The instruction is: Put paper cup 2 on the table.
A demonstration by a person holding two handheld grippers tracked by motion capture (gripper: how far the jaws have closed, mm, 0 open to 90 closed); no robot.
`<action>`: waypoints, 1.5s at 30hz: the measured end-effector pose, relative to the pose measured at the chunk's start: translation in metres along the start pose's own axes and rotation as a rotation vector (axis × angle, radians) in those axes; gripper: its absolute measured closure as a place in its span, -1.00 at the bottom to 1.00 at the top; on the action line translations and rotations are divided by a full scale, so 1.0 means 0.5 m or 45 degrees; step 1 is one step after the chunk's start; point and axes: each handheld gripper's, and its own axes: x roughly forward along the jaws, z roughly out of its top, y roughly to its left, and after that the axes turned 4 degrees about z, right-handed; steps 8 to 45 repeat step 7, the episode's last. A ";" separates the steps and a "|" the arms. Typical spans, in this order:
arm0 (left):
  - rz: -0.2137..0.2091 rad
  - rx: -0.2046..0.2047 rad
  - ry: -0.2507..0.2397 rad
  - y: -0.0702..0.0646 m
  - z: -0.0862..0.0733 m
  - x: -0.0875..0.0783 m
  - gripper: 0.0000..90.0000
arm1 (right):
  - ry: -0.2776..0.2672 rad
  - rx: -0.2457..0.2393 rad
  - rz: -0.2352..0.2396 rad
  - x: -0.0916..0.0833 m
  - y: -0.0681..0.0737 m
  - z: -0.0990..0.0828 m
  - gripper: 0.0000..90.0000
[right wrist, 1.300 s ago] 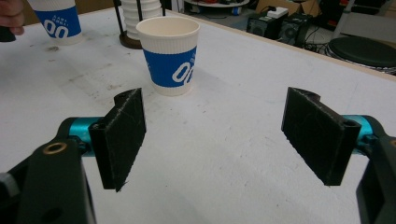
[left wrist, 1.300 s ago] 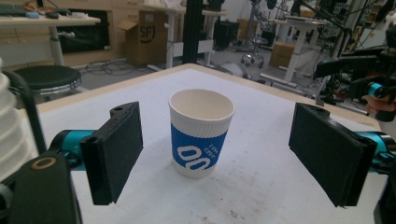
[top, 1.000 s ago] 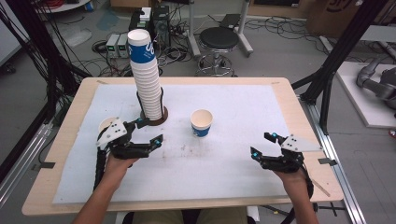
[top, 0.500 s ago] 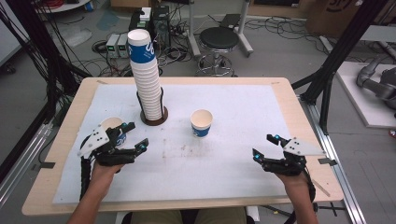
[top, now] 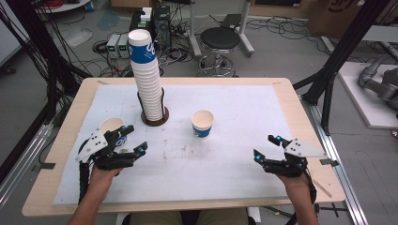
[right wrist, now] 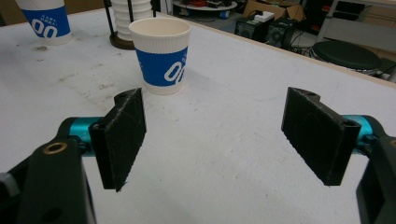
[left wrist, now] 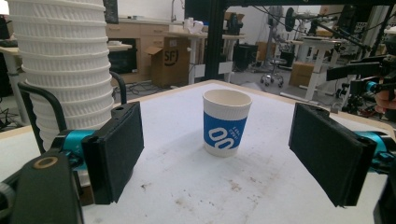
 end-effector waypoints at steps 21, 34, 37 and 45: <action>0.006 0.001 -0.001 -0.001 0.000 -0.001 -0.60 | 0.000 0.002 0.006 0.003 0.000 -0.001 -0.50; 0.006 0.001 -0.001 -0.001 0.000 -0.001 -0.60 | 0.000 0.002 0.006 0.003 0.000 -0.001 -0.50; 0.006 0.001 -0.001 -0.001 0.000 -0.001 -0.60 | 0.000 0.002 0.006 0.003 0.000 -0.001 -0.50; 0.006 0.001 -0.001 -0.001 0.000 -0.001 -0.60 | 0.000 0.002 0.006 0.003 0.000 -0.001 -0.50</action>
